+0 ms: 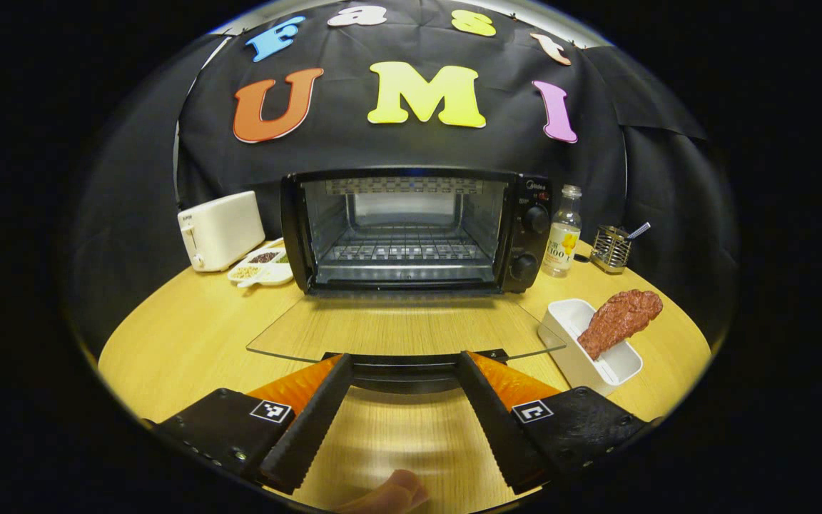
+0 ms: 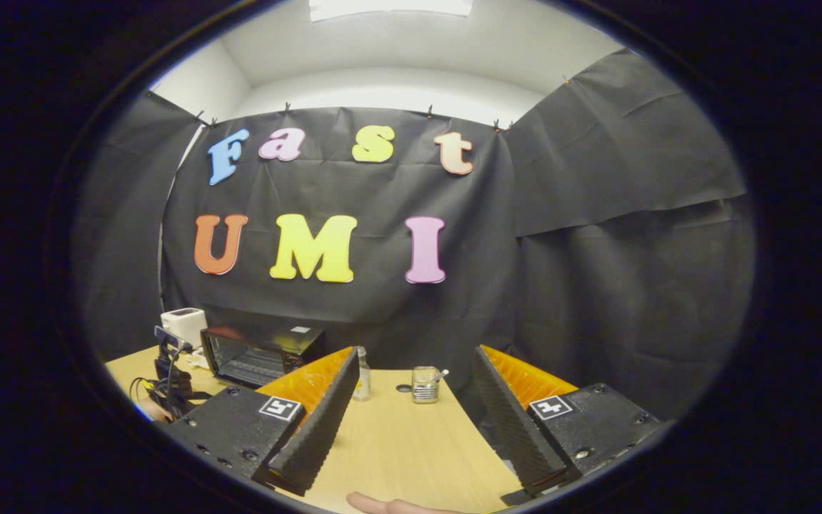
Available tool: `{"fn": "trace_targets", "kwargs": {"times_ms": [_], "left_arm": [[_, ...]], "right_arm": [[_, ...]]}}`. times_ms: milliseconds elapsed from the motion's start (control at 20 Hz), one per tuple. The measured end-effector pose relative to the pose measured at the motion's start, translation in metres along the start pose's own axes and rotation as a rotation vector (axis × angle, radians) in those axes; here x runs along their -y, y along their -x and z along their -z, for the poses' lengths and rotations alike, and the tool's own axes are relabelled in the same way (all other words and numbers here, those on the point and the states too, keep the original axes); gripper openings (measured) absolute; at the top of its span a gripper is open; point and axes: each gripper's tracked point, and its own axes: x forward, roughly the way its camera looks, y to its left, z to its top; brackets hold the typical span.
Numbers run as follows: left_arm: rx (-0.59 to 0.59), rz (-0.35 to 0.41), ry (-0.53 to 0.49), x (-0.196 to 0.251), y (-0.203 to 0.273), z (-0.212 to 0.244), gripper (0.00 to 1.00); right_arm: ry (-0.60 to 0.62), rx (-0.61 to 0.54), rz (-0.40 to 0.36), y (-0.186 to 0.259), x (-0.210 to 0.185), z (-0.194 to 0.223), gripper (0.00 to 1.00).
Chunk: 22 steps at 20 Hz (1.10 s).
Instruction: Open the electric oven with the left hand, put the food in, and close the electric oven.
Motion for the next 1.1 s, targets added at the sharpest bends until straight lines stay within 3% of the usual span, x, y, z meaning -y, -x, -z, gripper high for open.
{"fn": "trace_targets", "kwargs": {"times_ms": [150,400,650,900,1100], "left_arm": [[-0.040,0.001,-0.001,0.000,-0.004,0.020,0.97],[0.029,-0.016,-0.034,-0.007,0.001,0.005,0.98],[0.135,-0.028,-0.030,-0.009,0.041,-0.031,0.98],[0.294,-0.062,-0.030,-0.005,0.103,-0.092,0.97],[0.464,-0.032,0.010,0.019,0.161,-0.141,0.96]], "right_arm": [[-0.006,-0.020,-0.019,-0.014,-0.014,0.010,0.97],[0.013,-0.077,-0.028,-0.036,-0.027,0.035,1.00],[0.030,-0.165,-0.058,-0.076,-0.039,0.066,1.00],[-0.014,-0.314,-0.168,-0.117,-0.068,0.117,1.00],[-0.110,-0.467,-0.284,-0.142,-0.093,0.170,1.00]]}}
